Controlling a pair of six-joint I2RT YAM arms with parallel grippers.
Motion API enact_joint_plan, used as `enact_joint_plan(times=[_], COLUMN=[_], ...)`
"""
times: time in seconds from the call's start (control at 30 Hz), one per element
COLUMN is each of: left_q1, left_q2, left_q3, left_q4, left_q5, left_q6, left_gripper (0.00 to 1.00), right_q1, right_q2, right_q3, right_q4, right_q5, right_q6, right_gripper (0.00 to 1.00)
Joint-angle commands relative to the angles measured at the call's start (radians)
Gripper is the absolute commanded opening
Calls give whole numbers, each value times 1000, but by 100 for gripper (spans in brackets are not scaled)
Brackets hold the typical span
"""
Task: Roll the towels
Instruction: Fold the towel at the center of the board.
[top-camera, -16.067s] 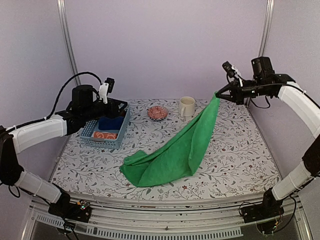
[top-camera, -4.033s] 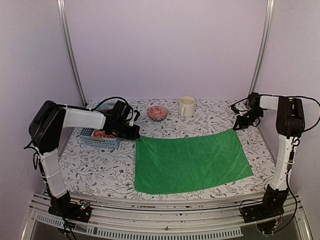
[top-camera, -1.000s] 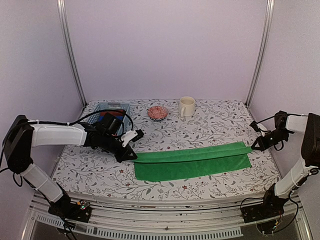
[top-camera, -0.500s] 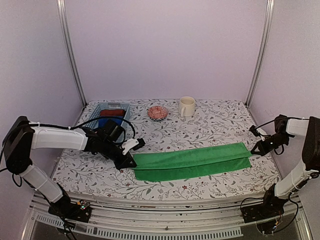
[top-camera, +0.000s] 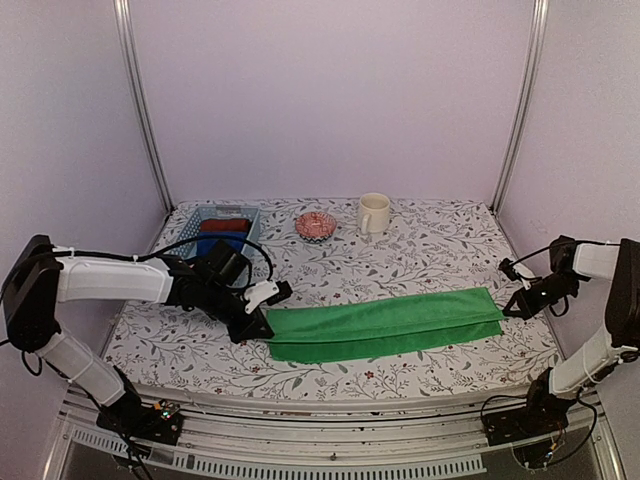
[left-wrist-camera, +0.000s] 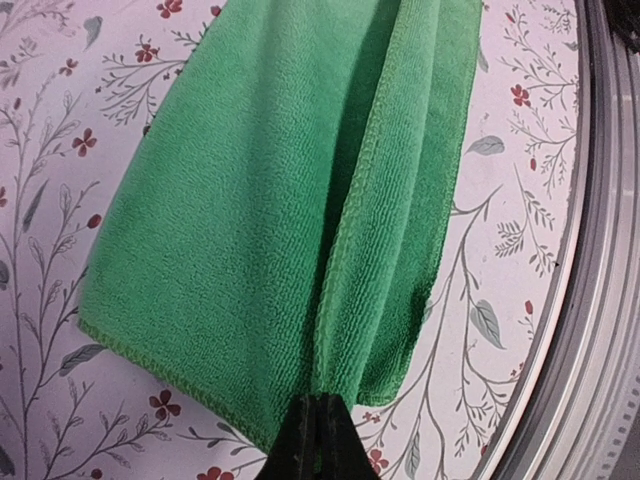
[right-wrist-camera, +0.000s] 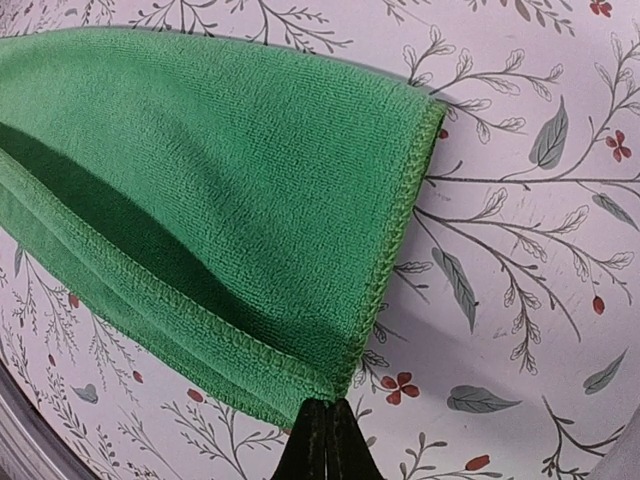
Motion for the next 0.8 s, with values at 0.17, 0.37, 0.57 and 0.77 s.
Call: enact_joint_plan(times=[0.17, 0.37, 0.57, 0.77], left_q1=[-35, -57, -87, -89], left_q2=[-28, -25, -32, -145], left_q3=[-17, -21, 14, 56], left_q4=[-42, -46, -149, -153], left_q5=[-18, -25, -117, -215], left_q6=[50, 64, 96, 78], left_gripper=[5, 9, 39, 47], right_q1=[-32, -37, -36, -37], right_q2=[-16, -31, -49, -157], right_q3=[-36, -68, -92, -5], right_q4=[11, 18, -31, -197], right_q5=[27, 13, 1, -102], right_q6=[-35, -54, -105, -194], right_gripper=[2, 4, 16, 31])
